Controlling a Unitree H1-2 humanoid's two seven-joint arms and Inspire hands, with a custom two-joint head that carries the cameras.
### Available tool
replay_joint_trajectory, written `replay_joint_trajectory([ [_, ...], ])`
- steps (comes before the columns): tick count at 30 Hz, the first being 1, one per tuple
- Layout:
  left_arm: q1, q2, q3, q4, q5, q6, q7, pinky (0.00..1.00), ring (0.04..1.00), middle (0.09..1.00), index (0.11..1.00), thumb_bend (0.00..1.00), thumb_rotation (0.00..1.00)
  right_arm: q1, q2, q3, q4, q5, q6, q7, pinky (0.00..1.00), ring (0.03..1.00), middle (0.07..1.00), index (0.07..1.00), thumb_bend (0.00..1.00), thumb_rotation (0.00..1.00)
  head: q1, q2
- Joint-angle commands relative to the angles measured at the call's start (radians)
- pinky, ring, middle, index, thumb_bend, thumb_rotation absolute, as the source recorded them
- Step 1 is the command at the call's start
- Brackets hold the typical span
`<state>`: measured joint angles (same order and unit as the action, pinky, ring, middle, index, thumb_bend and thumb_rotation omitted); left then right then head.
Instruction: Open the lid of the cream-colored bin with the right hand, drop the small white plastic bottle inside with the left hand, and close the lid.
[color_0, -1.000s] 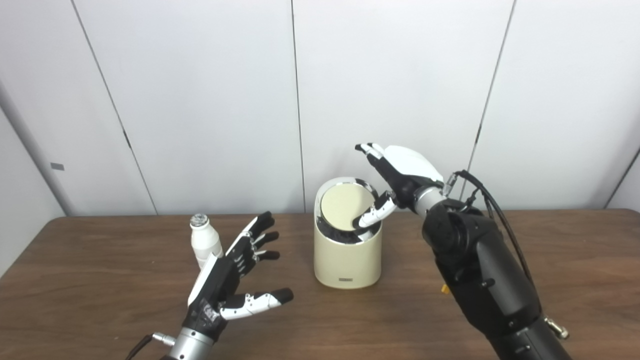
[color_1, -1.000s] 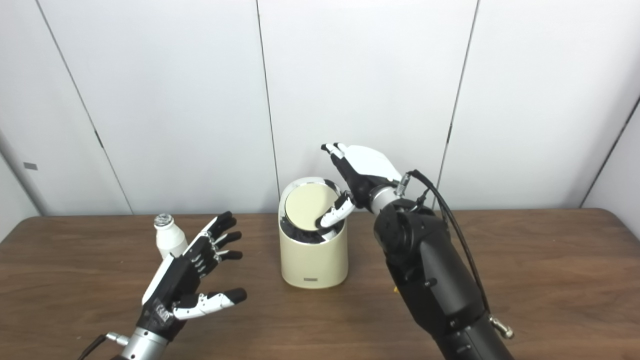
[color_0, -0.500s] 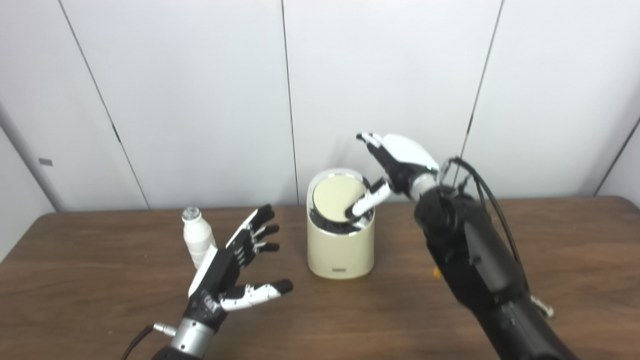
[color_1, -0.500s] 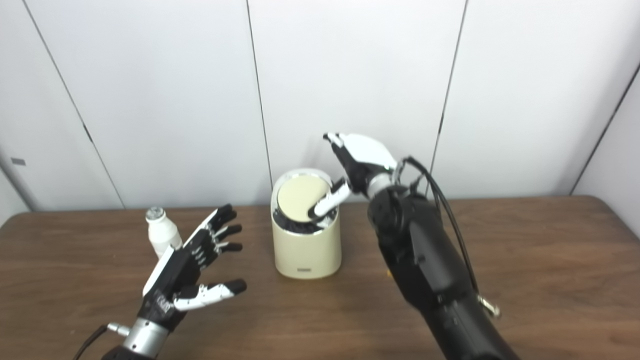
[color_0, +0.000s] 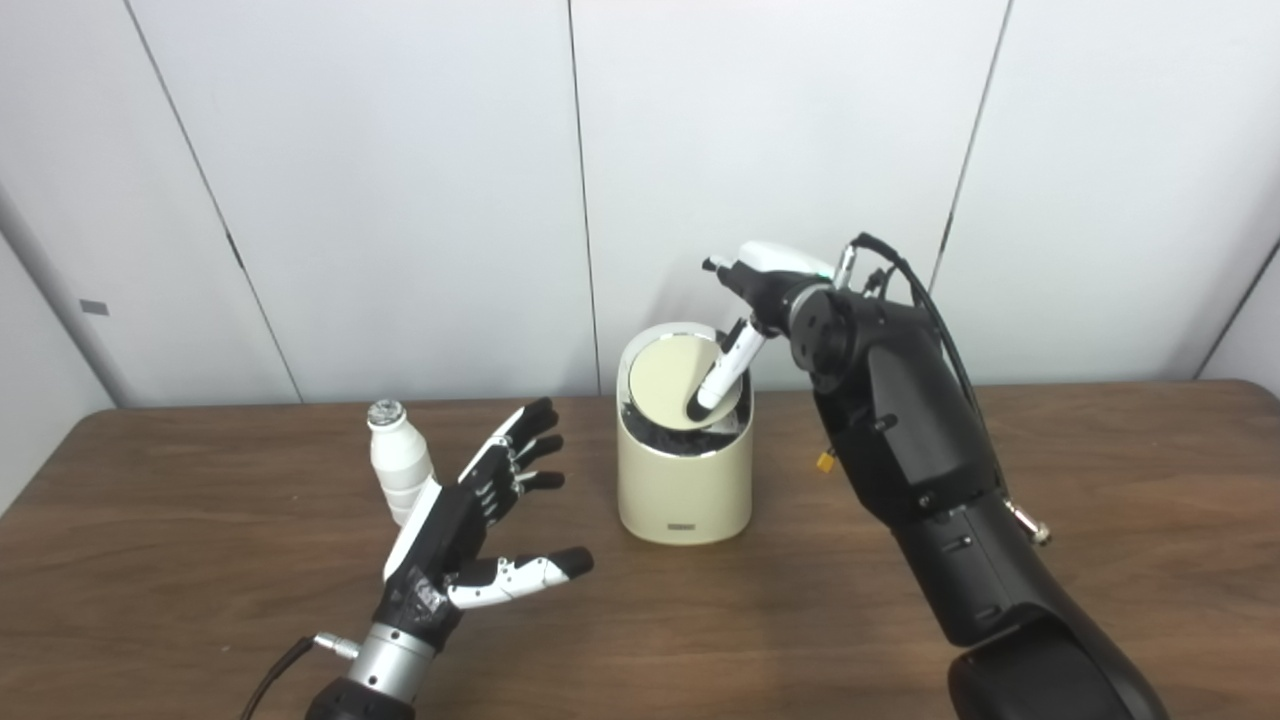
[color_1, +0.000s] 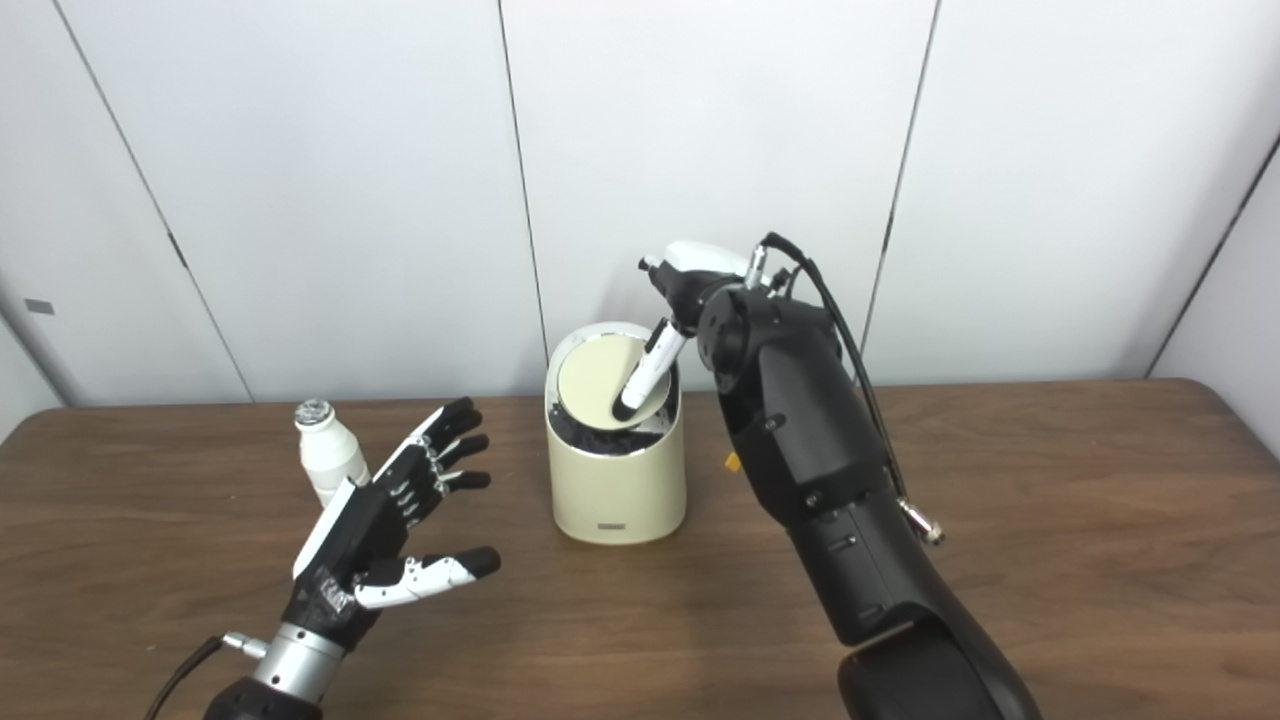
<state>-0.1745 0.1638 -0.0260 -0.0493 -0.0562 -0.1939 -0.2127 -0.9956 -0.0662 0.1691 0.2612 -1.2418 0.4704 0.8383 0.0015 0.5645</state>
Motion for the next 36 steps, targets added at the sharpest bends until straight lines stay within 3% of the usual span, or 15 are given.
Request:
replay_joint_trajectory([
  [1, -0.028, 0.004, 0.002, -0.039, -0.011, -0.011, 0.001, 0.79, 0.896, 0.939, 0.960, 0.87, 0.26, -0.021, 0.010, 0.003, -0.029, -0.029, -0.001, 0.036, 0.73, 0.959, 1.000, 0.983, 0.96, 0.20, 0.001, 0.001],
  [9, -0.027, 0.004, 0.002, -0.038, -0.008, -0.008, 0.002, 0.77, 0.890, 0.934, 0.957, 0.88, 0.26, -0.010, 0.016, -0.053, -0.106, -0.012, -0.001, 0.061, 0.73, 0.938, 1.000, 0.993, 0.93, 0.21, -0.001, 0.002],
  [13, -0.028, 0.002, 0.001, -0.034, -0.008, -0.011, 0.002, 0.76, 0.891, 0.935, 0.956, 0.88, 0.26, 0.006, 0.053, -0.180, -0.182, 0.116, -0.001, -0.004, 0.60, 0.859, 0.917, 0.986, 0.92, 0.14, -0.003, 0.002],
  [15, -0.029, 0.000, 0.000, -0.034, -0.007, -0.010, 0.003, 0.76, 0.890, 0.933, 0.956, 0.88, 0.25, 0.020, 0.058, -0.215, -0.226, 0.156, -0.001, -0.031, 0.70, 0.903, 0.965, 0.997, 0.88, 0.19, -0.002, 0.001],
  [16, -0.030, -0.001, 0.000, -0.033, -0.007, -0.010, 0.003, 0.77, 0.889, 0.933, 0.956, 0.88, 0.25, 0.037, 0.061, -0.232, -0.258, 0.186, -0.001, -0.073, 0.72, 0.913, 0.975, 0.999, 0.88, 0.20, 0.002, 0.000],
  [18, -0.031, -0.002, -0.001, -0.031, -0.004, -0.012, 0.004, 0.77, 0.887, 0.932, 0.958, 0.88, 0.25, 0.074, 0.070, -0.262, -0.314, 0.241, -0.001, -0.148, 0.68, 0.867, 0.933, 0.970, 0.84, 0.33, 0.003, 0.000],
  [22, -0.032, 0.000, -0.002, -0.029, -0.005, -0.010, 0.002, 0.78, 0.889, 0.933, 0.957, 0.88, 0.25, 0.145, 0.040, -0.269, -0.368, 0.326, -0.003, -0.251, 0.67, 0.863, 0.943, 0.979, 0.83, 0.44, -0.001, -0.002],
  [28, -0.030, 0.002, -0.002, -0.031, -0.003, -0.009, 0.003, 0.78, 0.893, 0.934, 0.954, 0.88, 0.26, 0.292, -0.005, -0.288, -0.436, 0.516, -0.043, -0.384, 0.66, 0.849, 0.925, 0.959, 0.87, 0.47, 0.001, -0.002],
  [32, -0.031, 0.003, 0.000, -0.026, -0.005, -0.016, 0.003, 0.79, 0.892, 0.935, 0.954, 0.88, 0.26, 0.409, -0.006, -0.308, -0.492, 0.671, -0.082, -0.469, 0.72, 0.881, 0.928, 0.949, 0.88, 0.47, -0.002, -0.003],
  [36, -0.030, 0.004, 0.002, -0.026, -0.002, -0.016, 0.005, 0.78, 0.888, 0.934, 0.955, 0.87, 0.26, 0.520, -0.027, -0.321, -0.487, 0.834, -0.208, -0.541, 0.76, 0.896, 0.934, 0.949, 0.87, 0.43, -0.001, -0.006],
])
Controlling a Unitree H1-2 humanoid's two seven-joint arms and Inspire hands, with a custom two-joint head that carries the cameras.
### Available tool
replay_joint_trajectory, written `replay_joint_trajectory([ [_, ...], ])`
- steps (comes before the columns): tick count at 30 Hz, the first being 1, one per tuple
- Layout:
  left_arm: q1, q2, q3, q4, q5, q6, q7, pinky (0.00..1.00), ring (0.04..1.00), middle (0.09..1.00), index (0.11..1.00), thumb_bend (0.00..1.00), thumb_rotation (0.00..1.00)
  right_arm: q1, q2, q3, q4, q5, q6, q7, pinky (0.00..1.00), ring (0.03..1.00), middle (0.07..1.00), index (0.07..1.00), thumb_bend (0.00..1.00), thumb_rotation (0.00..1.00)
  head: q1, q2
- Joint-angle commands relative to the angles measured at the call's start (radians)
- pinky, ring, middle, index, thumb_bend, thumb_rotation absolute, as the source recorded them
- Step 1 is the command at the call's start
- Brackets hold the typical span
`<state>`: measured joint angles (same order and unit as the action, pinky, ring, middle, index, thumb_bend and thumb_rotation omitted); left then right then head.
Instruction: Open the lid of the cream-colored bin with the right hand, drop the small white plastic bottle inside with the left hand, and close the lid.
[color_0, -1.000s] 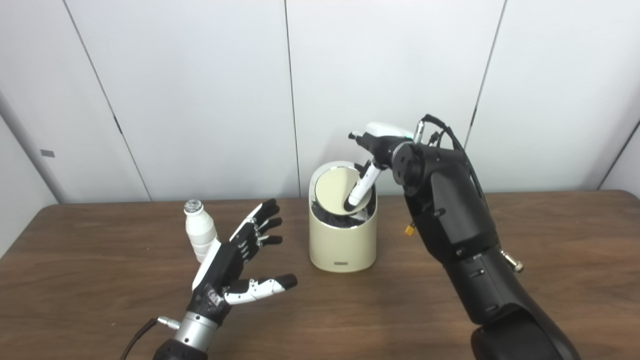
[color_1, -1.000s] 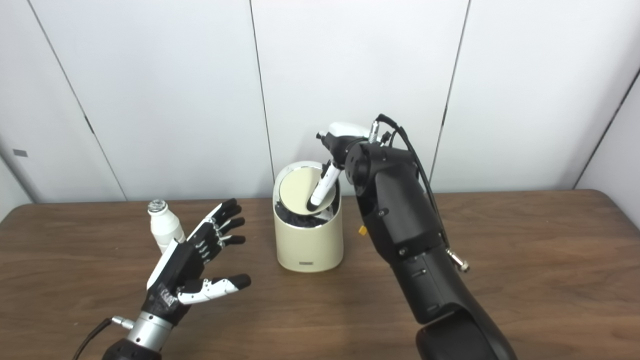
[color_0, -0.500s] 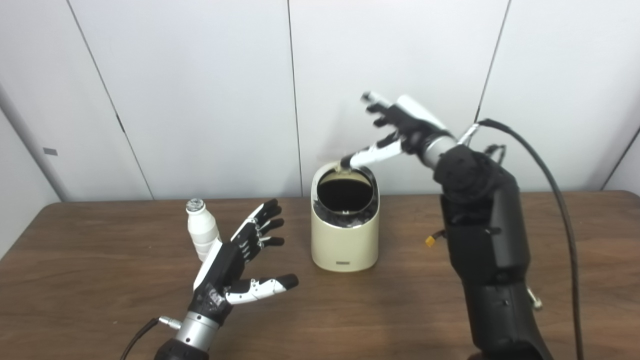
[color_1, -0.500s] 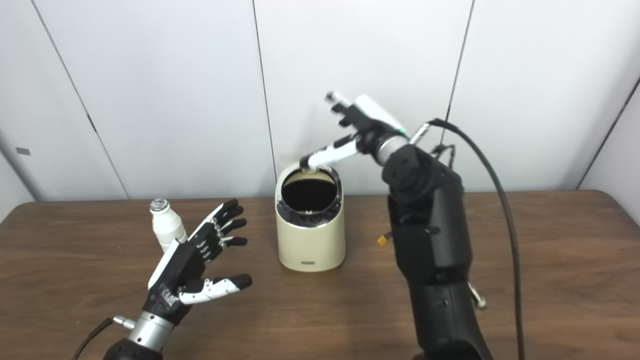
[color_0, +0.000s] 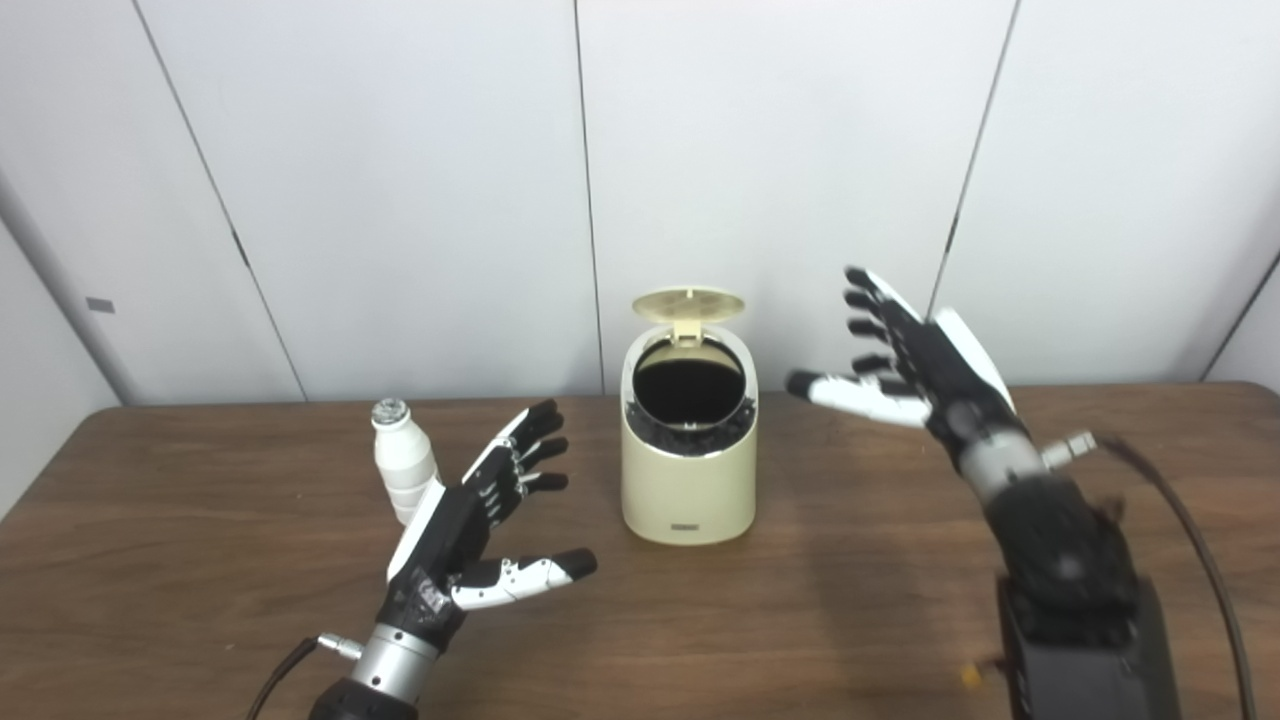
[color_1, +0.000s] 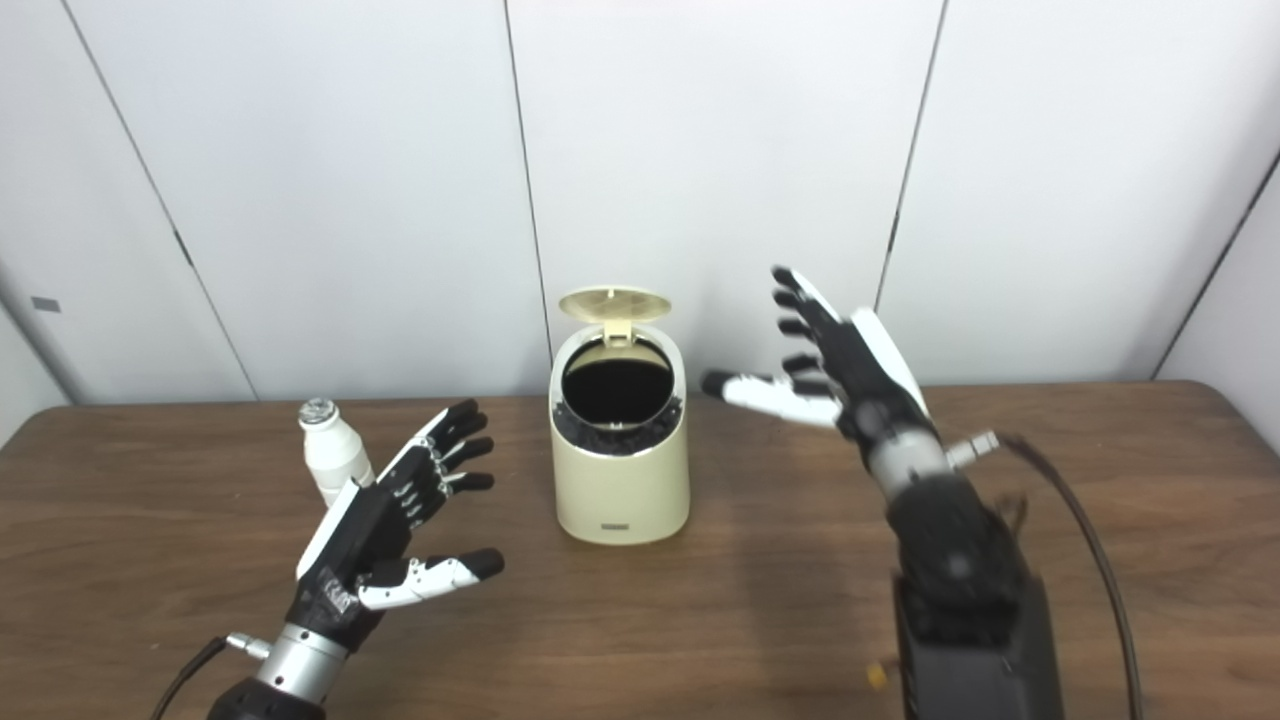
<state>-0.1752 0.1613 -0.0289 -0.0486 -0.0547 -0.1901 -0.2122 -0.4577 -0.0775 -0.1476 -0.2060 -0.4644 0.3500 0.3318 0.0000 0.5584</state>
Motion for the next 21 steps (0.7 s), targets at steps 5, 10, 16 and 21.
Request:
replay_joint_trajectory([
  [5, -0.031, 0.005, 0.004, -0.018, -0.004, -0.028, 0.004, 0.78, 0.889, 0.936, 0.957, 0.87, 0.25, 0.074, -0.053, 0.009, 0.054, 0.157, -0.188, -0.095, 0.83, 0.932, 0.955, 0.968, 0.90, 0.39, 0.019, -0.012],
  [10, -0.031, -0.011, -0.002, -0.011, 0.009, -0.032, 0.014, 0.76, 0.879, 0.929, 0.946, 0.88, 0.25, 0.137, -0.080, 0.025, 0.090, 0.171, -0.207, -0.149, 0.87, 0.932, 0.948, 0.966, 0.91, 0.35, 0.118, -0.031],
  [16, -0.029, -0.044, -0.024, -0.007, 0.028, -0.029, 0.022, 0.75, 0.881, 0.926, 0.939, 0.87, 0.23, 0.170, -0.110, 0.061, 0.114, 0.152, -0.232, -0.211, 0.90, 0.945, 0.953, 0.958, 0.85, 0.29, 0.215, -0.062],
  [21, -0.025, -0.058, -0.030, -0.012, 0.052, -0.030, 0.035, 0.75, 0.882, 0.919, 0.933, 0.85, 0.22, 0.173, -0.110, 0.077, 0.107, 0.183, -0.219, -0.229, 0.93, 0.961, 0.956, 0.957, 0.85, 0.25, 0.246, -0.078],
])
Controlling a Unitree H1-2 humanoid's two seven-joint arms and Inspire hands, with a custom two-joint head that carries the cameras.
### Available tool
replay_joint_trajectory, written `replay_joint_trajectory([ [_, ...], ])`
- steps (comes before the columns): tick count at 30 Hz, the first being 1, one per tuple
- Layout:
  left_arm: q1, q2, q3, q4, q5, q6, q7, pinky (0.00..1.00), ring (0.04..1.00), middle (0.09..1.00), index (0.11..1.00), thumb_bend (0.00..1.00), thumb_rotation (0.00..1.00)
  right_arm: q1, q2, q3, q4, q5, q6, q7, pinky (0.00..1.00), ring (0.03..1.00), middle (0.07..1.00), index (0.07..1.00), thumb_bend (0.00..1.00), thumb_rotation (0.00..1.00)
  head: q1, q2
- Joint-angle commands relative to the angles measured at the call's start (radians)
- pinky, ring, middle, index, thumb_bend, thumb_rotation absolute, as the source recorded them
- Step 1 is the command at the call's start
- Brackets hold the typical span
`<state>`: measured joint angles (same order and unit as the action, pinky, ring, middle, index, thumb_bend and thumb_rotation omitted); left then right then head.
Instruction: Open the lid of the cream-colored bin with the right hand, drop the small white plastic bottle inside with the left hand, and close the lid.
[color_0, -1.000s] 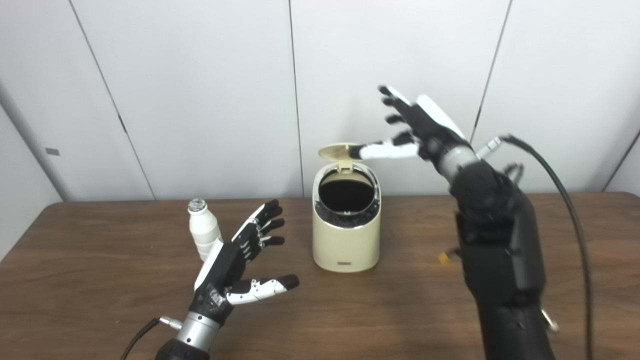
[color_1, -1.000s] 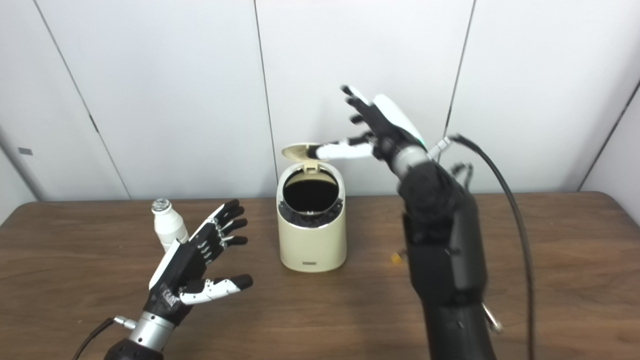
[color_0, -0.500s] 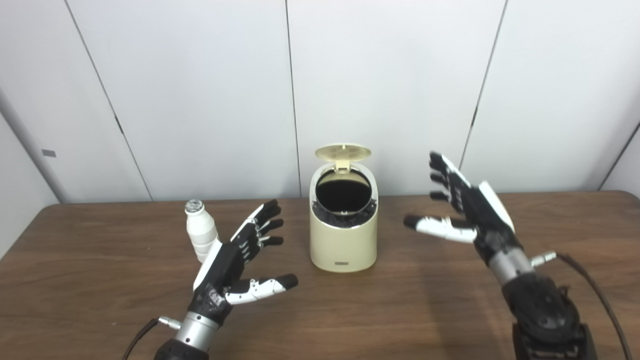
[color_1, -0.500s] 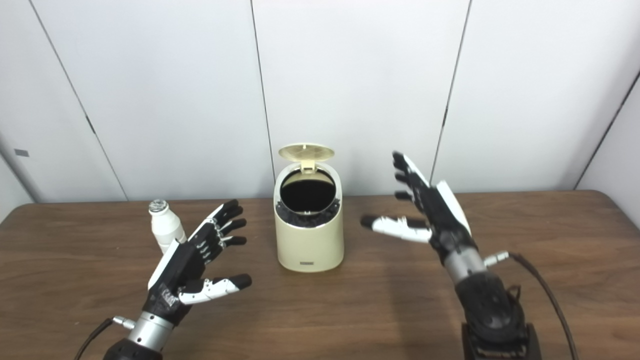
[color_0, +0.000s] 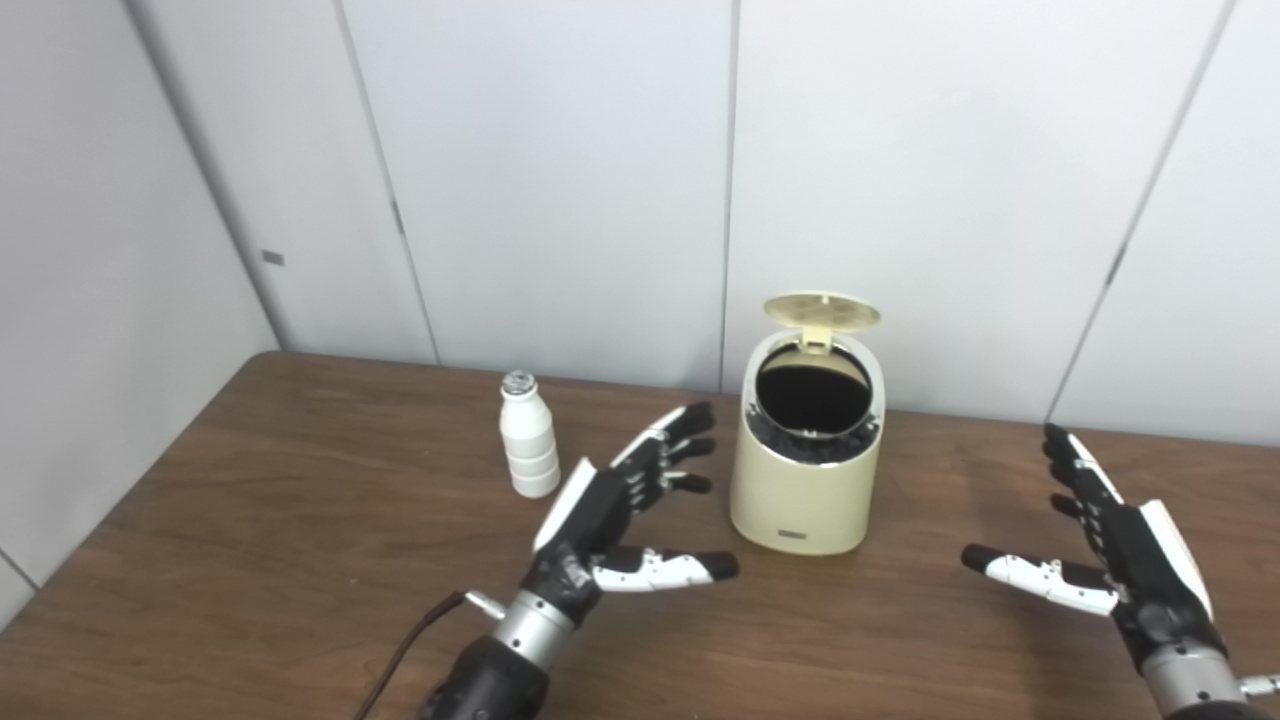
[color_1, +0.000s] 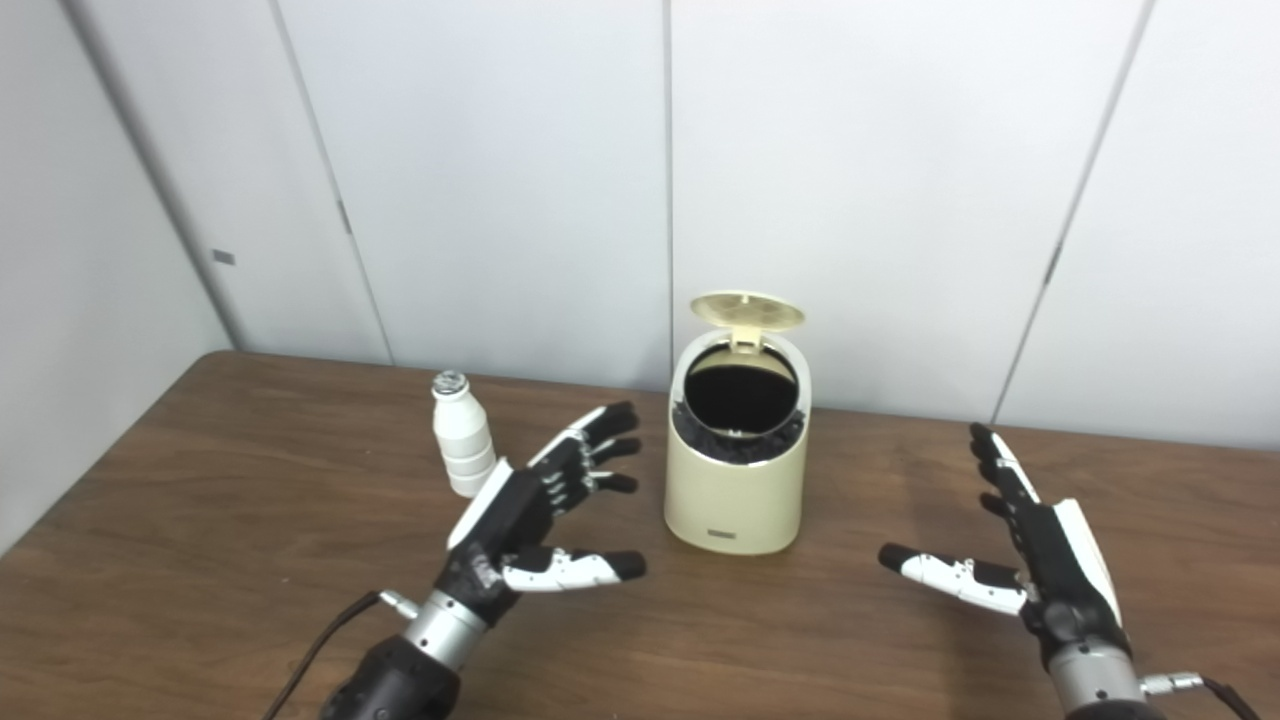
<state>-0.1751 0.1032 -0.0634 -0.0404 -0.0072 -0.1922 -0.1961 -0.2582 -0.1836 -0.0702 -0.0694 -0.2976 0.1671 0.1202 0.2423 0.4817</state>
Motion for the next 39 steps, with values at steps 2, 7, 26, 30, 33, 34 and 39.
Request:
replay_joint_trajectory([
  [2, -0.025, -0.004, 0.009, -0.028, 0.006, -0.021, 0.023, 0.75, 0.879, 0.918, 0.928, 0.85, 0.21, -0.029, -0.003, 0.007, -0.043, 0.021, -0.013, -0.018, 0.94, 0.959, 0.953, 0.959, 0.85, 0.24, 0.008, -0.005],
  [7, -0.011, 0.011, 0.035, -0.080, 0.004, -0.006, 0.042, 0.68, 0.814, 0.885, 0.896, 0.83, 0.15, -0.035, -0.013, 0.019, -0.065, 0.022, 0.015, -0.014, 0.94, 0.955, 0.955, 0.963, 0.83, 0.18, 0.017, -0.007],
  [26, 0.031, 0.093, 0.280, -0.259, 0.201, -0.085, 0.243, 0.53, 0.655, 0.736, 0.737, 0.78, 0.05, -0.075, -0.041, 0.039, -0.075, 0.031, 0.059, -0.010, 0.91, 0.942, 0.952, 0.957, 0.83, 0.14, 0.048, -0.016],
  [30, 0.020, 0.072, 0.324, -0.255, 0.290, -0.080, 0.332, 0.48, 0.619, 0.693, 0.720, 0.81, 0.10, -0.080, -0.035, 0.044, -0.080, 0.035, 0.067, -0.012, 0.90, 0.941, 0.954, 0.960, 0.81, 0.11, 0.050, -0.015],
  [33, 0.012, 0.051, 0.346, -0.239, 0.364, -0.041, 0.392, 0.45, 0.569, 0.648, 0.703, 0.82, 0.09, -0.083, -0.032, 0.047, -0.083, 0.044, 0.064, -0.012, 0.92, 0.943, 0.958, 0.966, 0.81, 0.11, 0.049, -0.015],
  [34, 0.010, 0.045, 0.348, -0.229, 0.382, -0.029, 0.406, 0.45, 0.560, 0.641, 0.699, 0.83, 0.08, -0.084, -0.032, 0.049, -0.086, 0.043, 0.065, -0.013, 0.92, 0.943, 0.958, 0.966, 0.82, 0.11, 0.048, -0.016],
  [39, 0.006, 0.058, 0.324, -0.162, 0.370, 0.000, 0.400, 0.64, 0.791, 0.850, 0.840, 0.81, 0.15, -0.085, -0.035, 0.050, -0.092, 0.050, 0.060, -0.015, 0.92, 0.939, 0.953, 0.967, 0.81, 0.07, 0.046, -0.014],
])
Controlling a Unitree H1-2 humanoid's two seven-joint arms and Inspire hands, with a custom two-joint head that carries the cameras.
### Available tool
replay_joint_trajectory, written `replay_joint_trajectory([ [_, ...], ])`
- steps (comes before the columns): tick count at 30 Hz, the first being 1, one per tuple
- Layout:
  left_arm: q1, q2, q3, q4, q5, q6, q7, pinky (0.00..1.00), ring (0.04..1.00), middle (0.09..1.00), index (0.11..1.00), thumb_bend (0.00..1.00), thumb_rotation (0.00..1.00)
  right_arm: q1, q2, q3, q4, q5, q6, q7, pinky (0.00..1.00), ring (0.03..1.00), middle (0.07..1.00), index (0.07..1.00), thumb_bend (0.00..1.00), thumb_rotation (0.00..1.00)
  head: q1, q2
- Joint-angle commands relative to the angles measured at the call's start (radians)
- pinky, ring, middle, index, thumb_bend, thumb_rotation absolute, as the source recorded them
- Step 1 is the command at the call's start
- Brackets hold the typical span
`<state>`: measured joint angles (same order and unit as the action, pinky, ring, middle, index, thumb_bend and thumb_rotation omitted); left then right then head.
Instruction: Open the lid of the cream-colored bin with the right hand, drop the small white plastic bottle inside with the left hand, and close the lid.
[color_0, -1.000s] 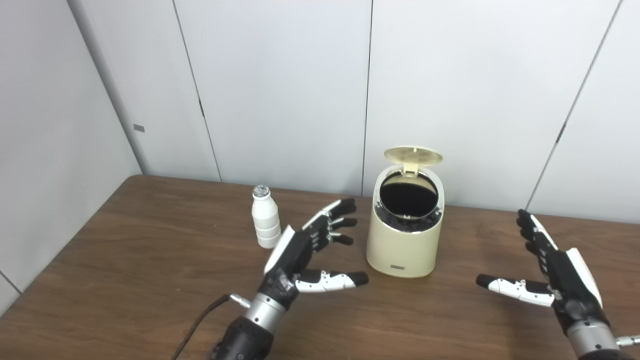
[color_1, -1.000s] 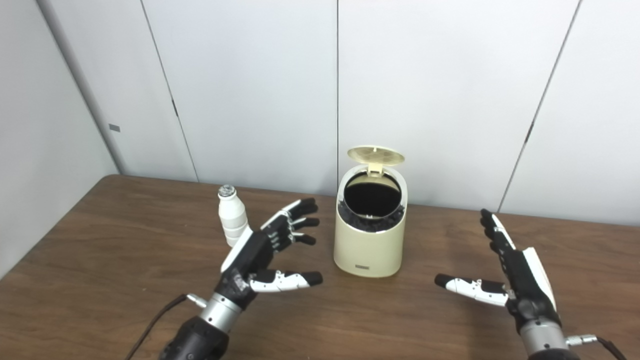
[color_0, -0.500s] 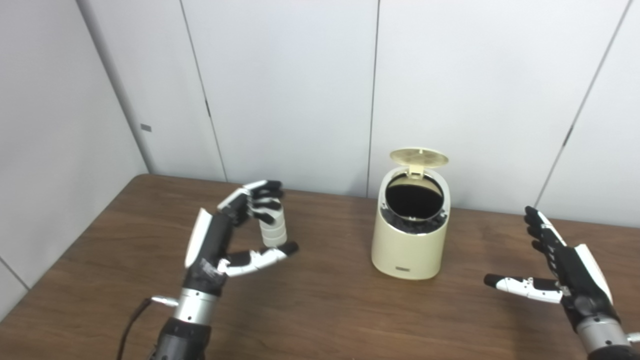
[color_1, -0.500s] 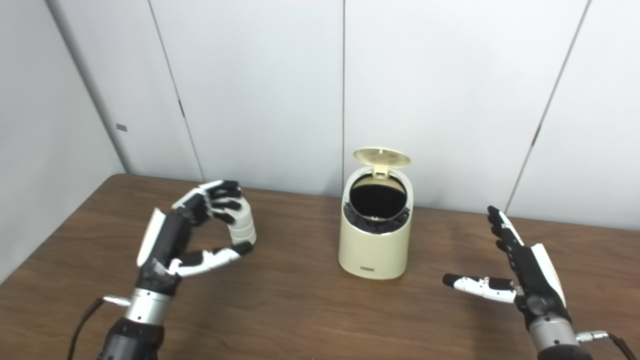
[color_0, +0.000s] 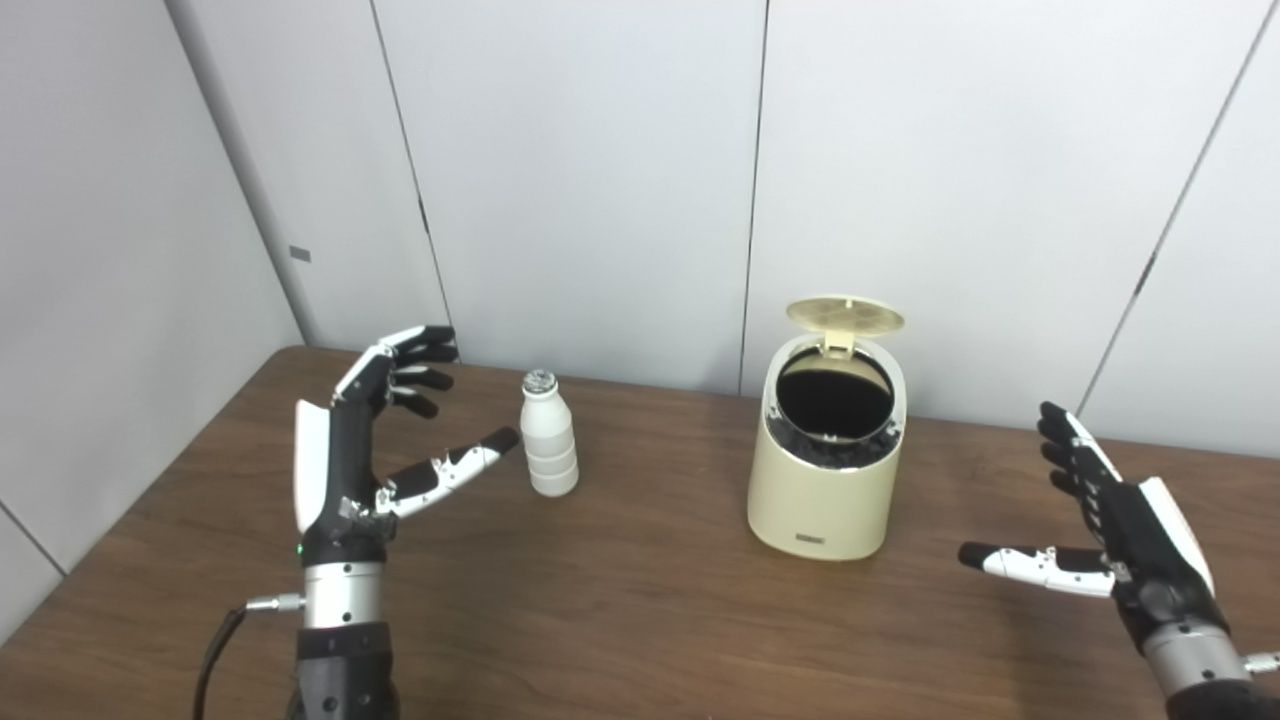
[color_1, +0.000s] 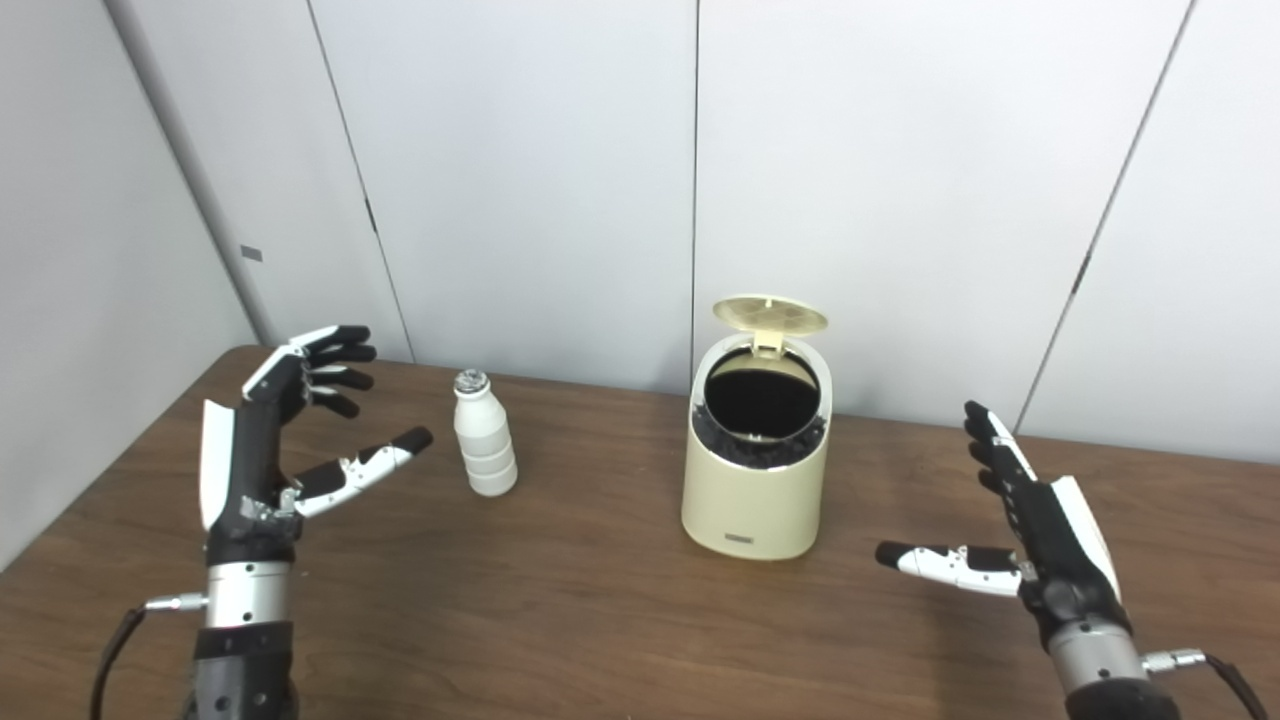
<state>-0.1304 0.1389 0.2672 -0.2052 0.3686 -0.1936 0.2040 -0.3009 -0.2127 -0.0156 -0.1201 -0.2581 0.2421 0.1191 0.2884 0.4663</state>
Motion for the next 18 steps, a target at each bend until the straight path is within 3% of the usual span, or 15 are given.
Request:
replay_joint_trajectory([
  [1, -0.040, 0.027, -0.013, 0.015, -0.014, 0.008, -0.008, 0.68, 0.823, 0.879, 0.864, 0.80, 0.16, -0.042, -0.006, -0.006, -0.042, 0.014, -0.019, -0.014, 0.92, 0.938, 0.951, 0.966, 0.81, 0.07, 0.002, 0.002],
  [4, -0.051, 0.043, -0.031, 0.058, -0.059, 0.024, -0.037, 0.75, 0.888, 0.933, 0.934, 0.83, 0.19, -0.041, -0.004, -0.008, -0.052, 0.027, -0.016, -0.011, 0.93, 0.945, 0.954, 0.967, 0.80, 0.05, 0.002, 0.002],
  [7, -0.073, 0.056, -0.045, 0.102, -0.082, 0.058, -0.055, 0.76, 0.884, 0.942, 0.974, 0.87, 0.20, -0.041, -0.007, -0.008, -0.058, 0.036, -0.010, -0.007, 0.95, 0.953, 0.959, 0.976, 0.80, 0.06, 0.002, 0.002],
  [12, -0.108, 0.077, -0.065, 0.181, -0.078, 0.086, -0.063, 0.73, 0.851, 0.906, 0.956, 0.94, 0.21, -0.042, -0.014, -0.004, -0.051, 0.046, -0.024, -0.006, 0.95, 0.950, 0.964, 0.996, 0.79, 0.05, 0.001, 0.005],
  [18, -0.136, 0.096, -0.091, 0.249, -0.064, 0.112, -0.059, 0.77, 0.866, 0.904, 0.956, 0.96, 0.21, -0.042, -0.013, -0.001, -0.066, 0.042, -0.005, -0.006, 0.92, 0.928, 0.959, 0.986, 0.78, 0.05, -0.002, 0.007],
])
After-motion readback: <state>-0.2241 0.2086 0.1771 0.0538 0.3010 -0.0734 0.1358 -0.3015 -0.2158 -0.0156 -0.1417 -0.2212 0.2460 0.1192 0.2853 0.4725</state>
